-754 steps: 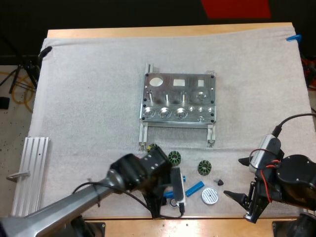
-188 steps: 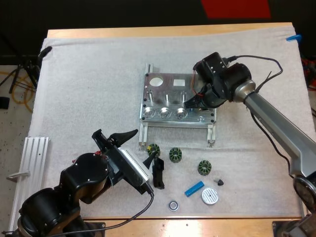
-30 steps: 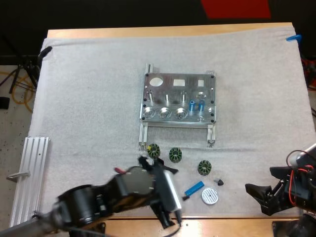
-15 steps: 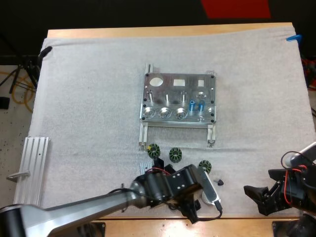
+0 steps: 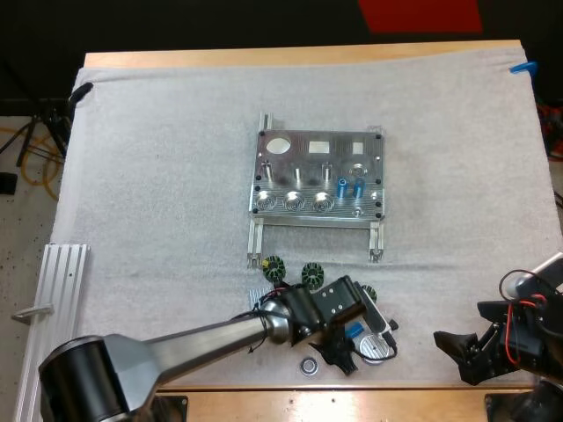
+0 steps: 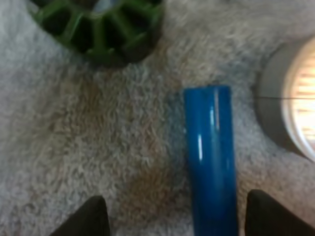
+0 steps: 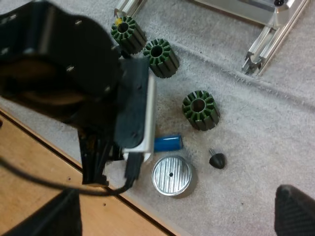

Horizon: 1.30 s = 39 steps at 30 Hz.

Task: Load cells from left to right

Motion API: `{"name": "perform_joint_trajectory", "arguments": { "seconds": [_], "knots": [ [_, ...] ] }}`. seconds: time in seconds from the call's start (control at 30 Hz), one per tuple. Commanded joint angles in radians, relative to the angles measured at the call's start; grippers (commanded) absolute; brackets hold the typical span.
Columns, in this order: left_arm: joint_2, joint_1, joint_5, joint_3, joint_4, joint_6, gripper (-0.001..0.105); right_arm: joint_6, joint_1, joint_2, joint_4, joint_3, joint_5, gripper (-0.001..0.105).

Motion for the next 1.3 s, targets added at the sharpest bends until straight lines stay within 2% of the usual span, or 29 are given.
{"name": "perform_joint_trajectory", "arguments": {
  "seconds": [0.0,0.23,0.3,0.4,0.47,0.53,0.6,0.77,1.0,1.17,1.27],
  "knots": [
    [0.012,0.003,0.022,-0.003,-0.007,-0.008,0.058,-0.016,0.001,-0.001,0.006,-0.003,-0.007,0.077],
    [0.065,0.000,0.031,-0.003,-0.005,-0.002,0.057,-0.018,0.001,-0.001,0.006,-0.003,-0.007,0.077],
    [0.064,0.000,0.029,-0.003,-0.005,-0.002,0.050,-0.018,0.001,-0.001,0.006,-0.003,-0.007,0.077],
    [0.064,0.000,0.029,-0.014,0.003,-0.002,0.028,-0.018,0.001,-0.001,0.006,-0.003,-0.007,0.077],
    [0.064,0.000,0.032,-0.029,0.005,0.016,0.007,-0.015,0.001,-0.001,0.006,-0.003,-0.007,0.077],
    [0.055,0.000,0.032,-0.042,0.020,0.044,0.000,-0.015,0.001,-0.001,0.006,-0.003,-0.007,0.077],
    [0.037,0.000,0.021,-0.056,0.036,0.066,0.000,0.003,0.001,-0.001,0.006,-0.003,-0.005,0.077],
    [-0.097,0.000,-0.097,-0.067,0.087,0.158,0.000,0.110,0.001,-0.001,-0.010,-0.003,0.000,0.077],
    [-0.349,0.000,-0.128,-0.067,0.136,0.209,0.000,0.172,0.001,0.025,-0.112,-0.003,0.098,0.077],
    [-0.507,0.000,-0.128,-0.067,0.164,0.284,0.000,0.172,-0.001,0.105,-0.176,-0.003,0.043,0.077],
    [-0.584,0.000,-0.128,-0.067,0.201,0.335,0.000,0.169,-0.001,0.167,-0.231,-0.003,-0.072,0.077]
  ]
}}
